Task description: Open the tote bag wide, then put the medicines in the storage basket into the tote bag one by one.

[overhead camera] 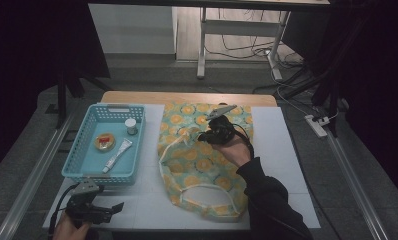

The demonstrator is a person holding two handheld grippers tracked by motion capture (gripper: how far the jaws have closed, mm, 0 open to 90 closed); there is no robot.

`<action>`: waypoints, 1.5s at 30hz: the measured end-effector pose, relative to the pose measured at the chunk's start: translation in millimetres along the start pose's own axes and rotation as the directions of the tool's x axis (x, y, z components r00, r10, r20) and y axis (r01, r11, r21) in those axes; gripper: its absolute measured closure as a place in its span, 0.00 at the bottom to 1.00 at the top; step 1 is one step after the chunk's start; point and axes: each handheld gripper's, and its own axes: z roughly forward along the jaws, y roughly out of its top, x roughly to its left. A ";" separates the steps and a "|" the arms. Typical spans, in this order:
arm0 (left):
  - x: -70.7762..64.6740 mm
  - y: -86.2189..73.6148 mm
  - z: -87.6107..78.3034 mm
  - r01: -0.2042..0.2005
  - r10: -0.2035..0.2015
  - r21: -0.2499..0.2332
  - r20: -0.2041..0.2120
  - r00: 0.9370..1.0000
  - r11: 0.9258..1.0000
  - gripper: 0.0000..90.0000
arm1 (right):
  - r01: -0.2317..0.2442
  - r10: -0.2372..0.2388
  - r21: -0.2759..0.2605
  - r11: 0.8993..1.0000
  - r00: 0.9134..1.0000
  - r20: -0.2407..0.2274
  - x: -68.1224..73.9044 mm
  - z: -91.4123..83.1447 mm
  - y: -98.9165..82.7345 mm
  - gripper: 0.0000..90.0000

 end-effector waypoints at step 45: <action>5.7 -1.3 -2.2 0.038 -0.038 -0.022 0.033 0.999 0.999 0.01 | 0.014 -0.012 -0.052 0.999 0.999 0.042 -13.5 -18.9 18.3 1.00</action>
